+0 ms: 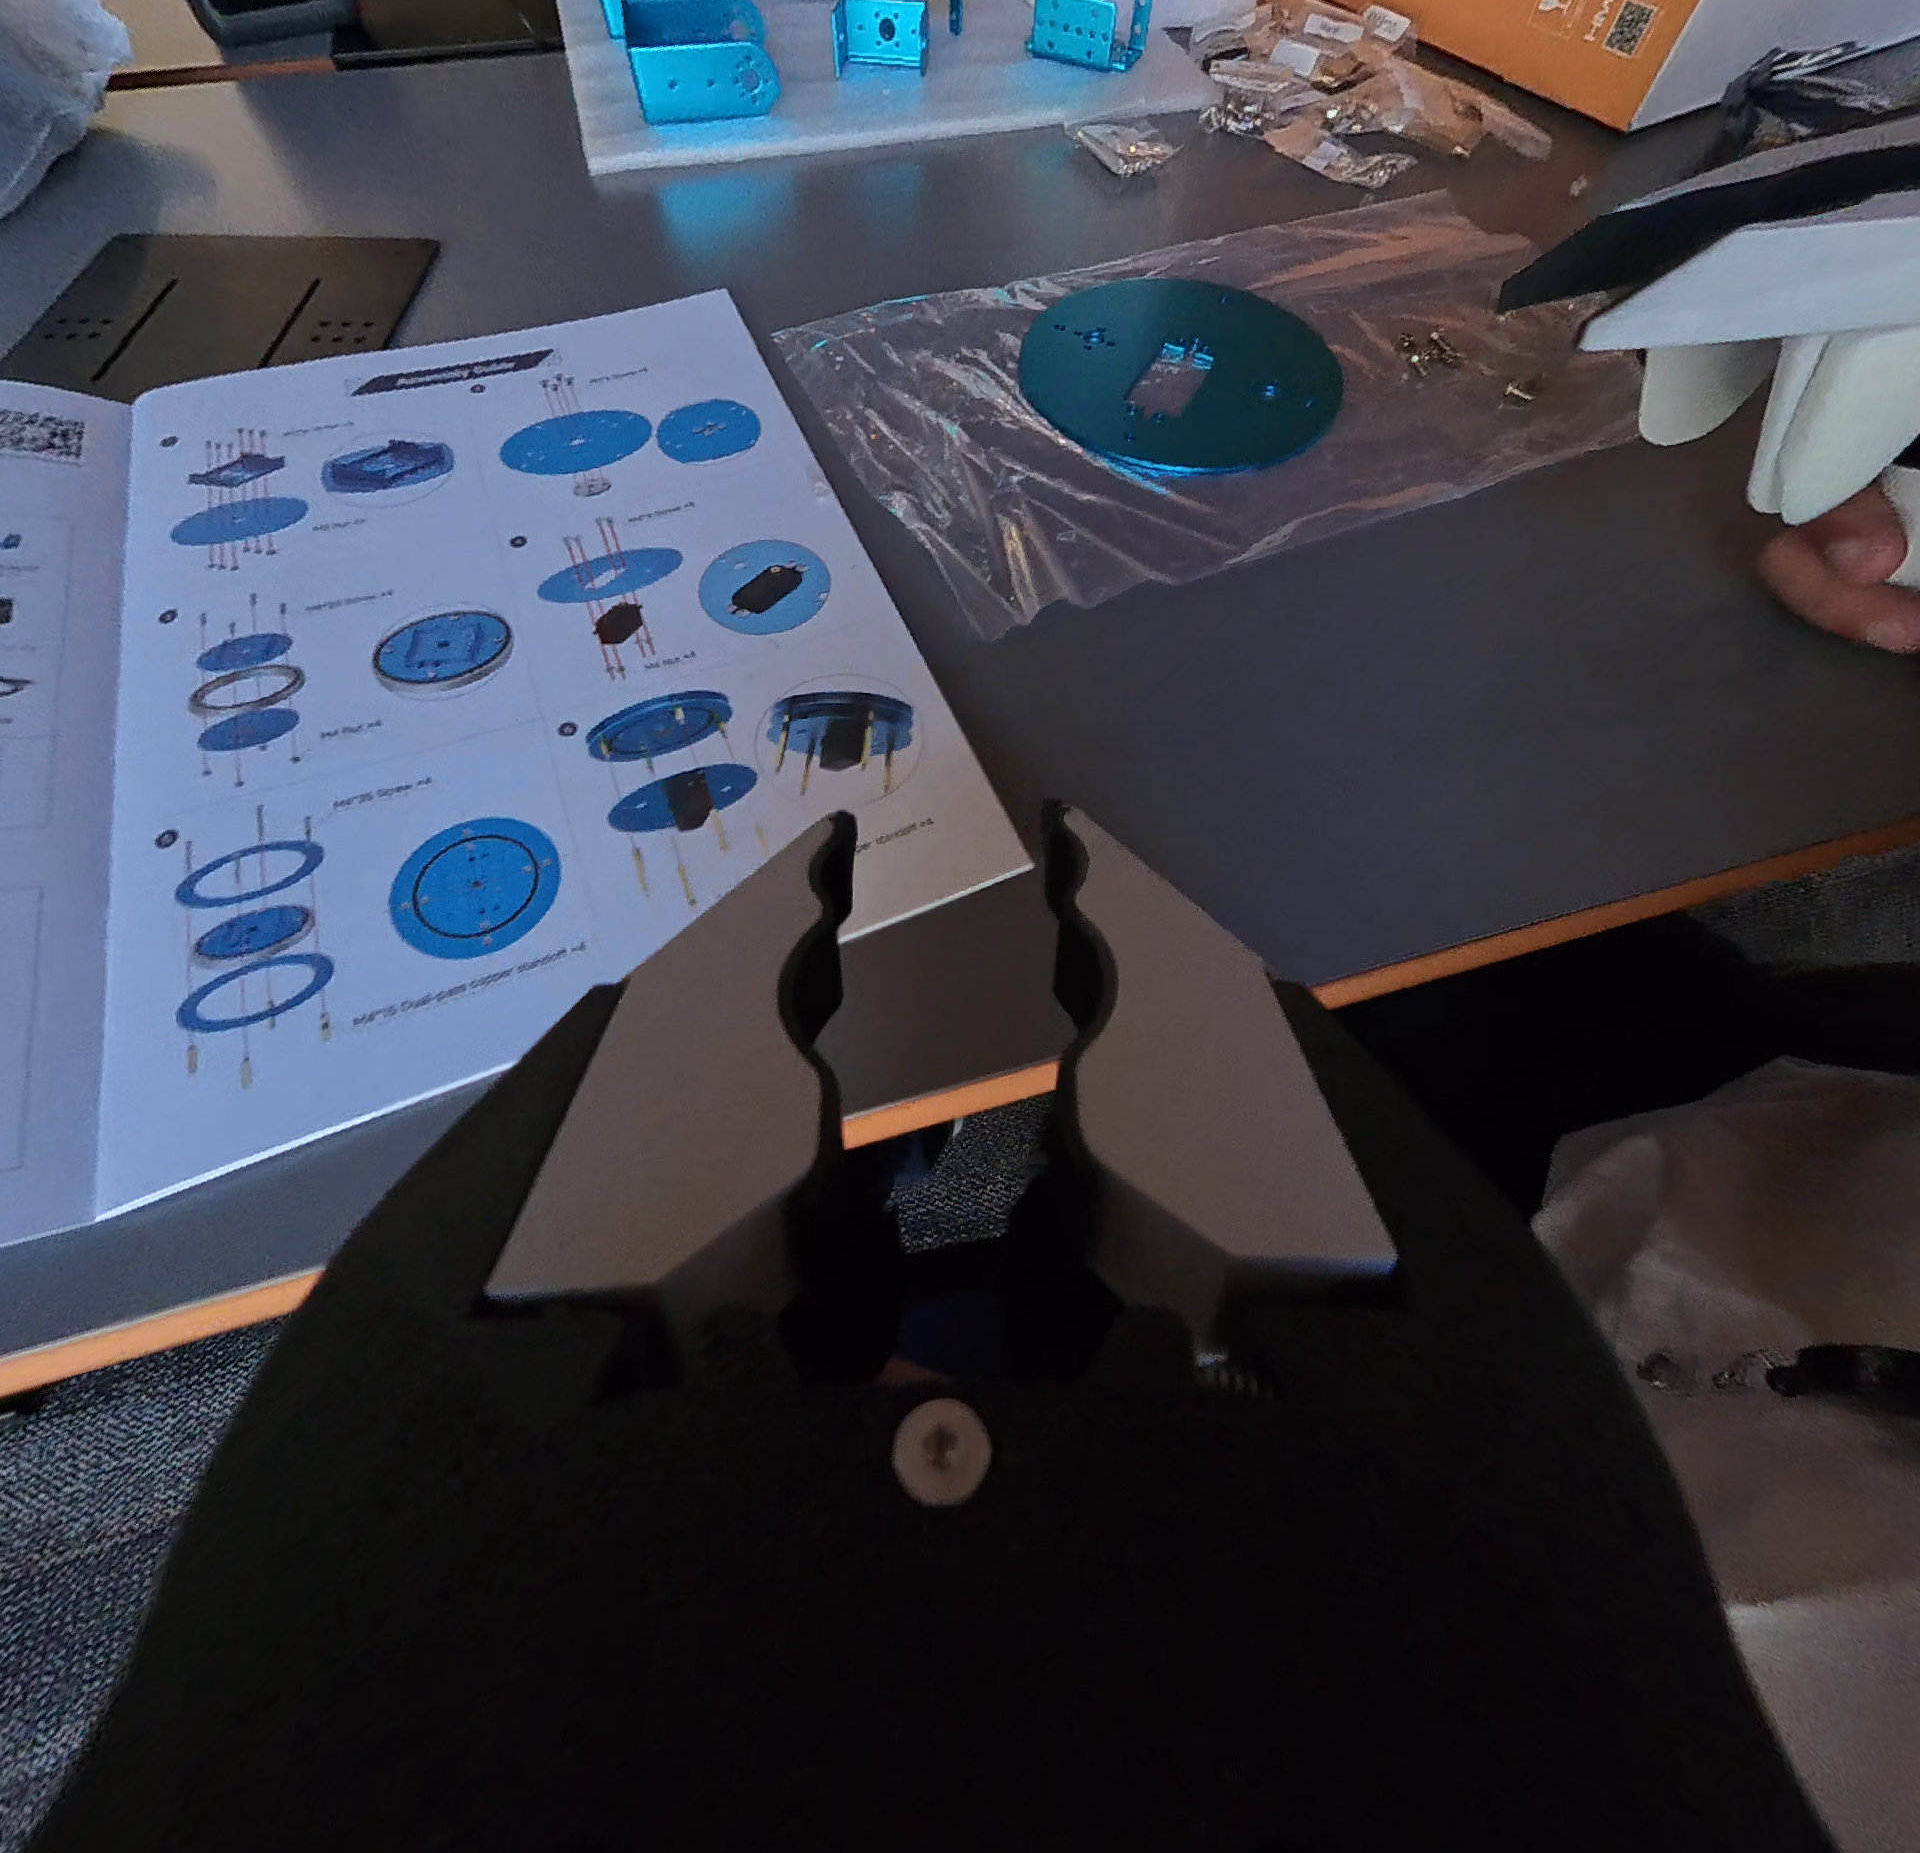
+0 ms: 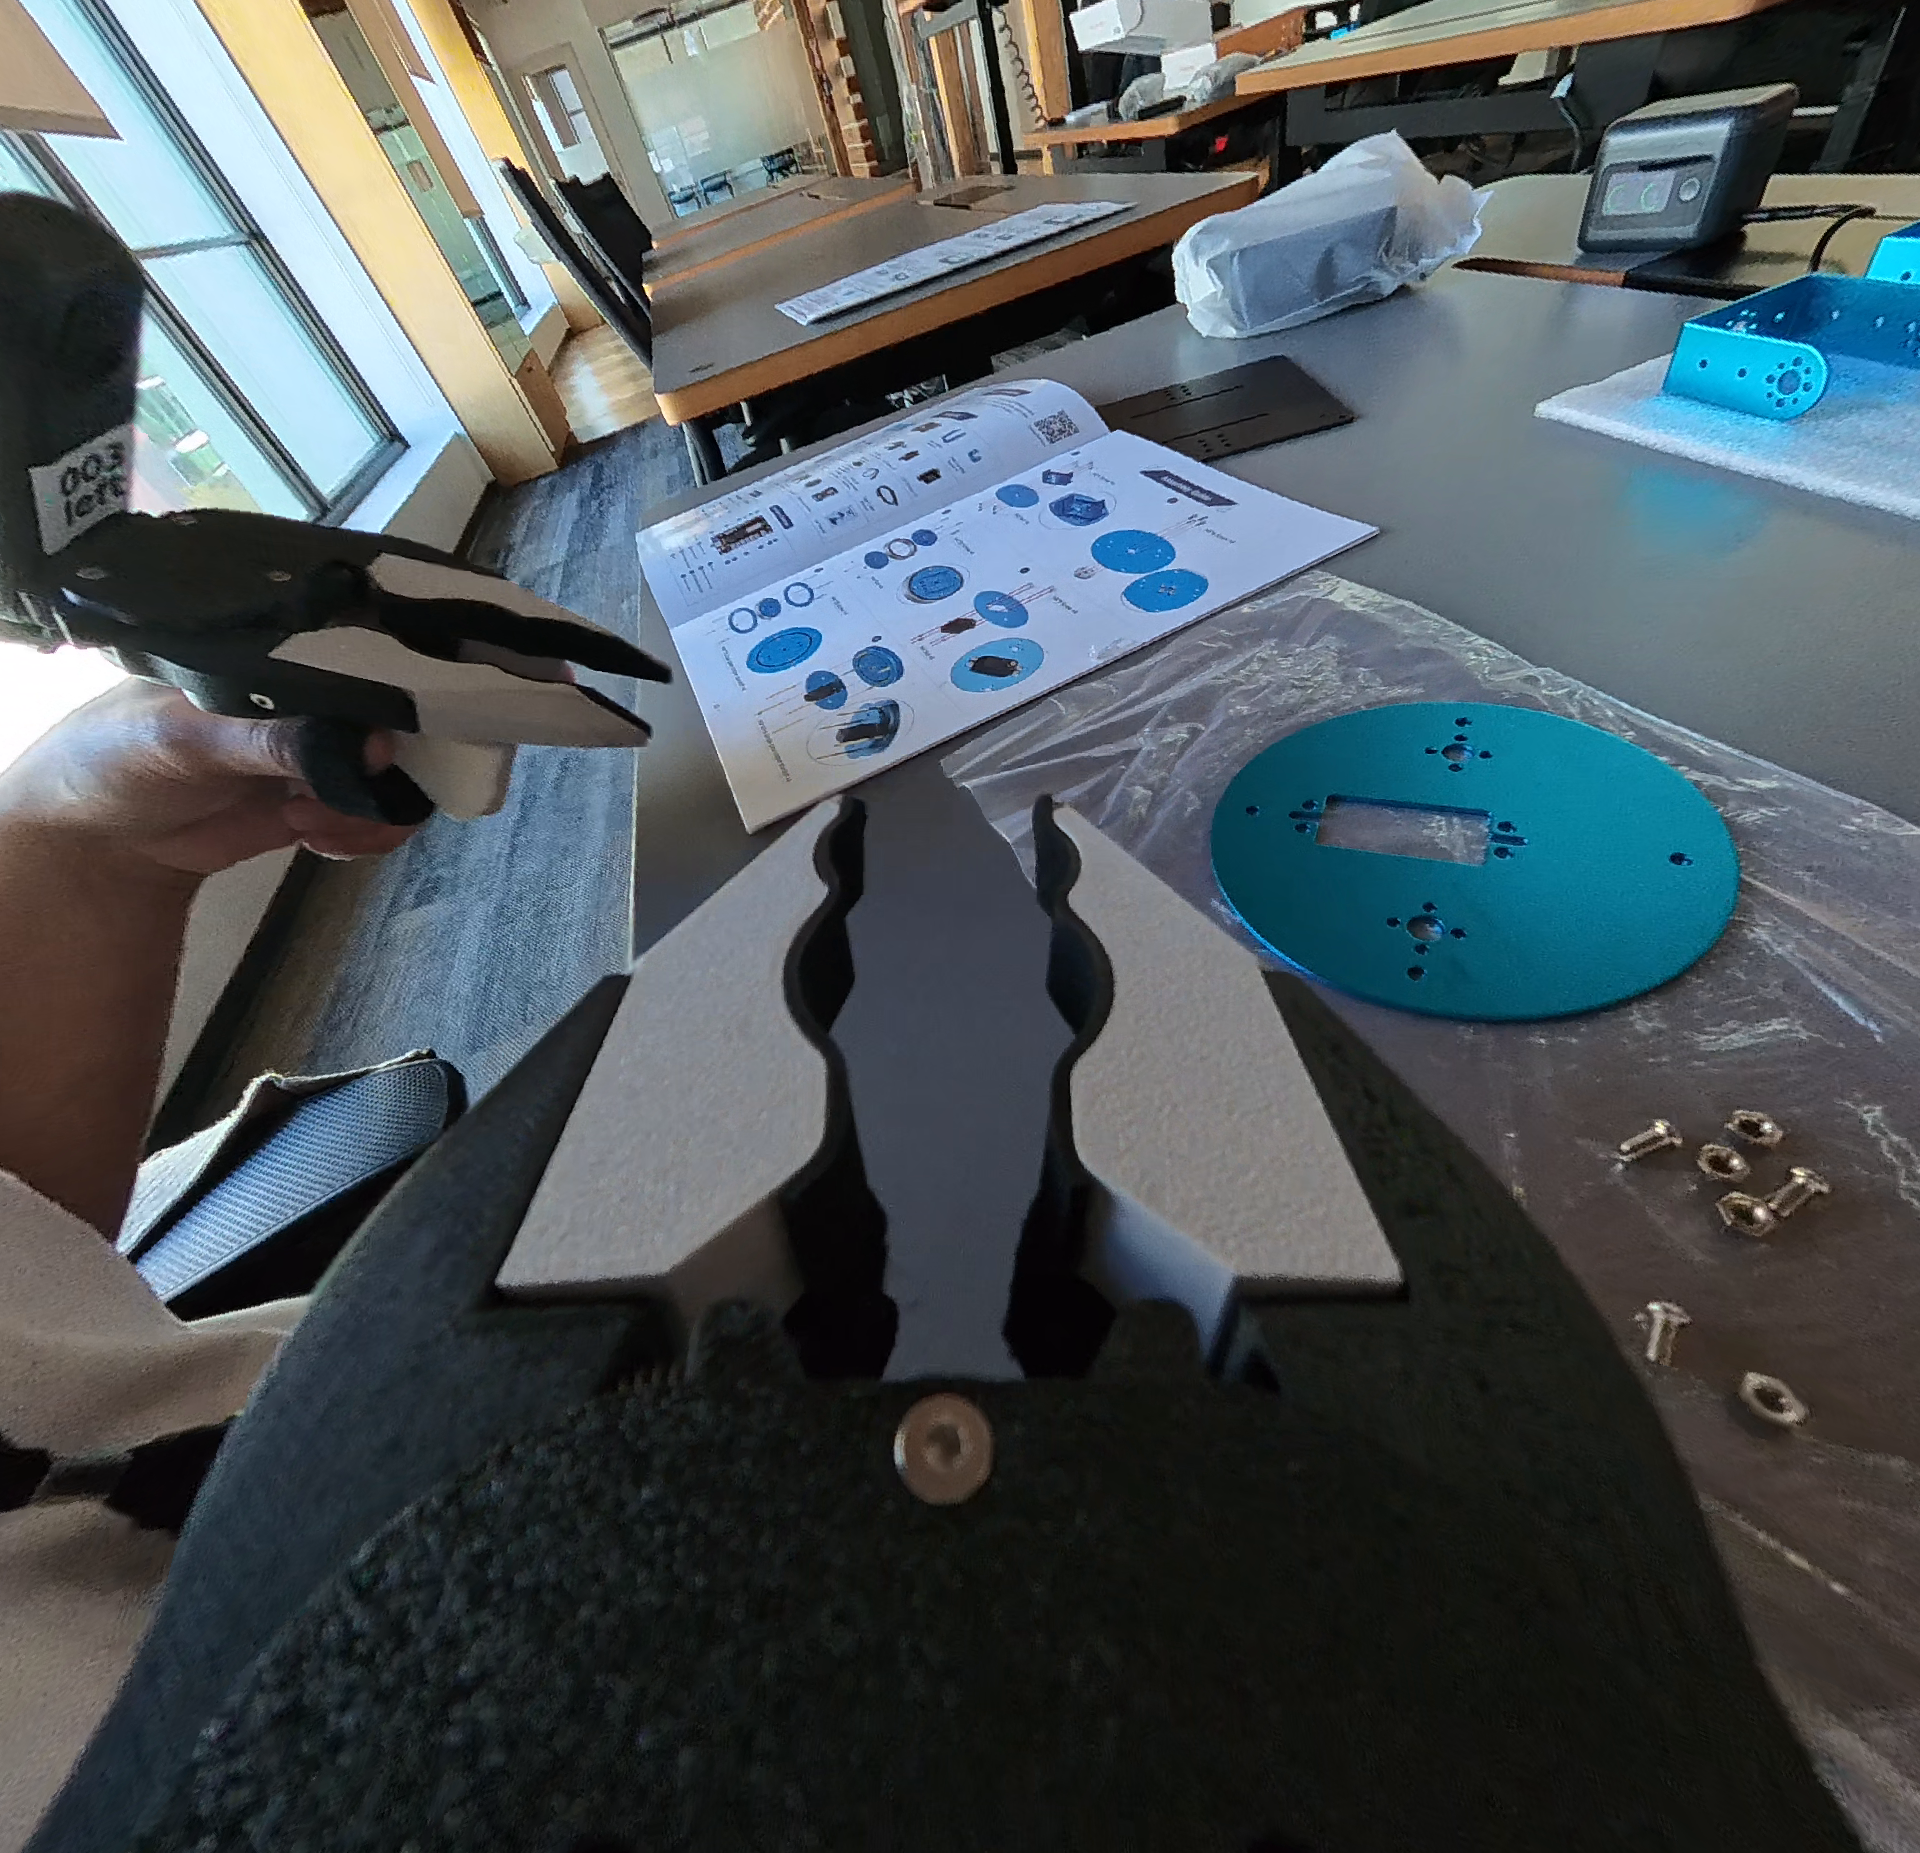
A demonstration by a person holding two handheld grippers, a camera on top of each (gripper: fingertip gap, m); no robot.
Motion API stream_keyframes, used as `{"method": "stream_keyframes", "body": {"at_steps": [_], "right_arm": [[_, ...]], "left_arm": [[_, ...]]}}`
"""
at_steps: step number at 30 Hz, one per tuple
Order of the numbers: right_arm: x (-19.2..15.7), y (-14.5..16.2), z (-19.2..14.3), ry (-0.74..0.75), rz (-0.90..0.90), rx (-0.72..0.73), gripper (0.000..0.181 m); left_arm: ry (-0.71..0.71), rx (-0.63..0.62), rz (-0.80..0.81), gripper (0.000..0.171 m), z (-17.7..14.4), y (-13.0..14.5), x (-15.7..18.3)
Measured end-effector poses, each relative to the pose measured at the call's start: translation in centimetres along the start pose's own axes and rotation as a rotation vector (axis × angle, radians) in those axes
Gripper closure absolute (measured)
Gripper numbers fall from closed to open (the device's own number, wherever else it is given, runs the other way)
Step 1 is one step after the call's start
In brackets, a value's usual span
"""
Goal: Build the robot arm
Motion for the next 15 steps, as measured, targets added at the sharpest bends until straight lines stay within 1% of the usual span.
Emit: {"method": "stream_keyframes", "body": {"at_steps": [3, 5, 8, 9, 11, 14, 15], "right_arm": [[-0.3, -0.1, -1.3, -0.009, 0.025, 0.014, 0.148], [-0.5, 0.0, -2.7, -0.009, 0.015, 0.012, 0.144], [0.3, 0.4, -6.4, 0.052, -0.086, -0.036, 0.136], [1.2, 0.7, -8.2, 0.105, -0.121, -0.098, 0.136], [4.0, 1.6, -13.0, 0.268, -0.164, -0.257, 0.131], [9.0, 2.8, -22.1, 0.524, -0.161, -0.454, 0.132], [10.6, 3.6, -25.0, 0.575, -0.151, -0.525, 0.131]], "left_arm": [[0.032, -0.008, 0.017, 0.135, 0.8, -0.6, 1.2], [0.047, -0.014, 0.027, 0.135, 1.3, -1.0, 1.8], [0.072, -0.023, 0.037, 0.135, 2.3, -1.5, 2.6], [0.084, -0.027, 0.041, 0.135, 2.7, -1.7, 2.9], [0.104, -0.041, 0.055, 0.135, 3.5, -2.0, 3.6], [0.128, -0.062, 0.091, 0.135, 4.8, -2.3, 4.9], [0.136, -0.068, 0.102, 0.135, 5.2, -2.4, 5.3]]}}
Point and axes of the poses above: each gripper's, where its closed fingertips meet, z out along the fingers, y out of its underside, x = y × z across the jaws, the point moved 7 cm from there along -z, back along the fingers, and after that the axes turned 15 degrees about -z, right-handed, at the moved point
